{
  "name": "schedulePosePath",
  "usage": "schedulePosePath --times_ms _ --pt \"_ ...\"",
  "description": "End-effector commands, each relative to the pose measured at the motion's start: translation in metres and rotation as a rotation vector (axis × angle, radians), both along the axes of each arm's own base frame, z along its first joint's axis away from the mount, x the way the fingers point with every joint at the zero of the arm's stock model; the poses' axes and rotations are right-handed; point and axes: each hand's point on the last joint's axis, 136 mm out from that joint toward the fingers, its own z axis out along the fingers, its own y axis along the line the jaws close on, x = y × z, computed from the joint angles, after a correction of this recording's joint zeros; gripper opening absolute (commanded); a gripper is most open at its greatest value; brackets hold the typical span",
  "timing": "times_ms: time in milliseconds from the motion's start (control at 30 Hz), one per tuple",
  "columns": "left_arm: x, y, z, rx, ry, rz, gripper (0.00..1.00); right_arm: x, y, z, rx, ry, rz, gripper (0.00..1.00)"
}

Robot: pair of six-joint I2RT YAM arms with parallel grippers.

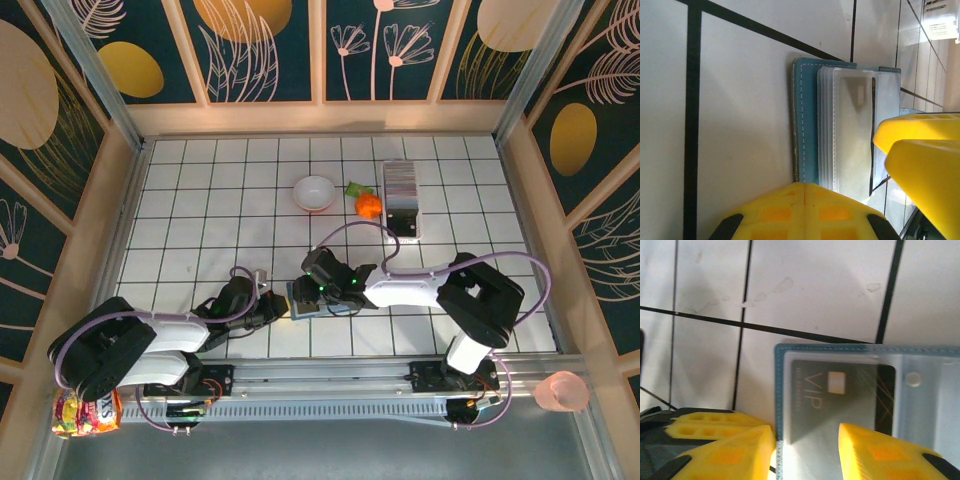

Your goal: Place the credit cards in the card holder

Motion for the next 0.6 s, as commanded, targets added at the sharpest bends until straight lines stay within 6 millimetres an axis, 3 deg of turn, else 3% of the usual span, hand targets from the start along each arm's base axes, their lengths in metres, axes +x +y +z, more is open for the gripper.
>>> schedulePosePath --times_ms 0,167,233,433,567 --pt "-0.006 0.002 -0.007 0.032 0.014 -0.013 0.01 0.003 -0.005 0.025 0.038 -0.054 -0.033 0.41" --pt "-0.004 0.012 -0.007 0.069 0.000 0.023 0.01 0.007 -0.044 0.010 -0.106 -0.069 -0.109 0.39" --pt "-0.003 0.015 -0.004 0.072 -0.012 0.037 0.02 0.008 -0.054 0.001 -0.161 -0.065 -0.119 0.32" --pt "-0.003 0.011 0.009 0.037 -0.032 0.024 0.10 0.009 -0.050 -0.019 -0.215 -0.039 -0.091 0.01" --pt "-0.003 0.007 0.013 0.012 -0.029 0.016 0.14 0.007 -0.048 -0.032 -0.240 -0.021 -0.077 0.00"
